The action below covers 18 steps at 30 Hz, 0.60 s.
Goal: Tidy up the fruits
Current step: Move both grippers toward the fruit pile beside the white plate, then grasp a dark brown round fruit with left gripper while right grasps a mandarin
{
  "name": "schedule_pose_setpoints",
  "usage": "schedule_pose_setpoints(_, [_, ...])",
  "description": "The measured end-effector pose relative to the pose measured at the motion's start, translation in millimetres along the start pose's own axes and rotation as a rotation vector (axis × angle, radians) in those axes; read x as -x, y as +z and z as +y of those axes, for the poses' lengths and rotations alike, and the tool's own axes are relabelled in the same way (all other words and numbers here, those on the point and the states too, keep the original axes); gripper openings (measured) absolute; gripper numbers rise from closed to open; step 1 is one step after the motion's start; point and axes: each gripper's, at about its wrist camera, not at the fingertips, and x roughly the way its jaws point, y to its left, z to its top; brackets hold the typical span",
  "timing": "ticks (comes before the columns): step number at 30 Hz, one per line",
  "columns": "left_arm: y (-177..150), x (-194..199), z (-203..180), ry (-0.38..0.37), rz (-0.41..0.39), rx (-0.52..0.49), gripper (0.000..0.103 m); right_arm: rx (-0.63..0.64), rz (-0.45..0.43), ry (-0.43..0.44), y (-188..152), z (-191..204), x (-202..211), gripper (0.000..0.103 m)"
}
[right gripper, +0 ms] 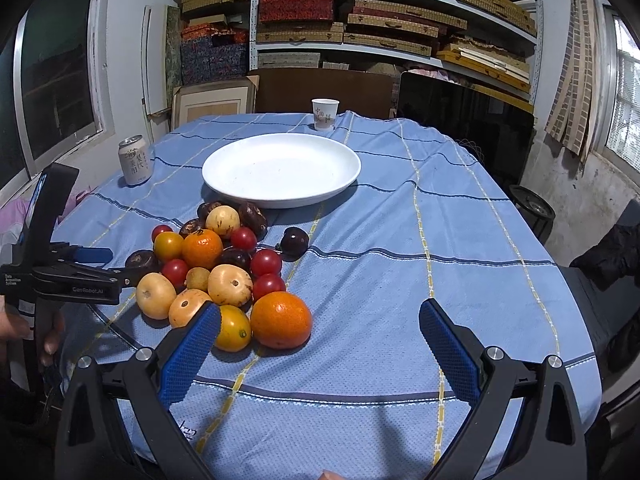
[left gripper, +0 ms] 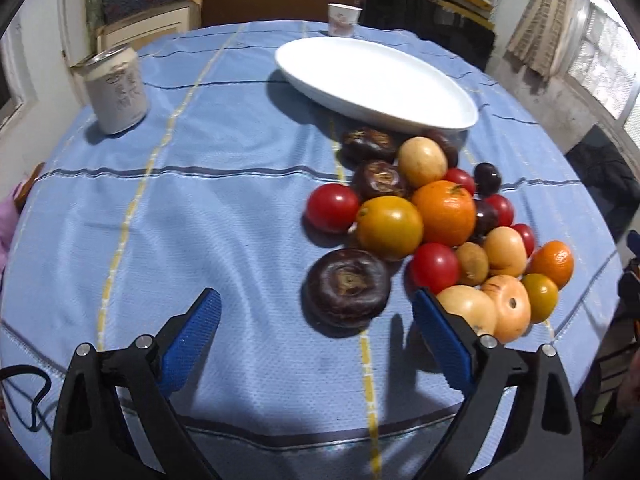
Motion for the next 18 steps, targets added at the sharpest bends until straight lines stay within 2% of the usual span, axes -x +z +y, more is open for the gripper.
schedule_pose_setpoints(4, [3.4,-5.6,-0.3,-0.076,0.004,-0.029,0.085,-0.005,0.018,-0.004,1.4,-2.1,-5.4,0.099])
schedule_pose_setpoints(5, [3.4,-5.5,-1.9,-0.072,-0.002,-0.042,0.076,-0.004,0.021,-0.007,1.2,-2.7,-6.5,0.099])
schedule_pose_setpoints(7, [3.7,-5.9,-8.3,-0.053,-0.012,-0.092,0.065,-0.006,0.027,-0.014,0.5,-4.2,-7.9,0.099])
schedule_pose_setpoints(9, [2.1,-5.1,-11.6,-0.07,-0.013,-0.114,0.054,-0.009,0.028,-0.018,-0.2,-5.3,-8.3,0.099])
schedule_pose_setpoints(12, [-0.5,2.1,-17.8,-0.065,-0.04,-0.143,0.055,-0.012,0.029,-0.017,-0.5,-6.5,-9.1,0.099])
schedule_pose_setpoints(13, [-0.6,3.3,-20.6,-0.059,-0.048,-0.153,0.062,-0.011,0.029,-0.017,-0.4,-6.7,-9.1,0.099])
schedule_pose_setpoints(15, [0.3,1.2,-19.5,-0.057,-0.046,-0.151,0.069,-0.011,0.03,-0.017,-0.4,-6.5,-9.5,0.099])
schedule_pose_setpoints(16, [2.3,-2.1,-14.7,-0.057,-0.035,-0.125,0.077,-0.009,0.031,-0.016,-0.7,-6.3,-9.5,0.099])
schedule_pose_setpoints(18, [3.2,-7.1,-4.8,-0.107,-0.007,-0.072,0.08,-0.004,0.033,-0.015,-1.2,-5.9,-9.7,0.099])
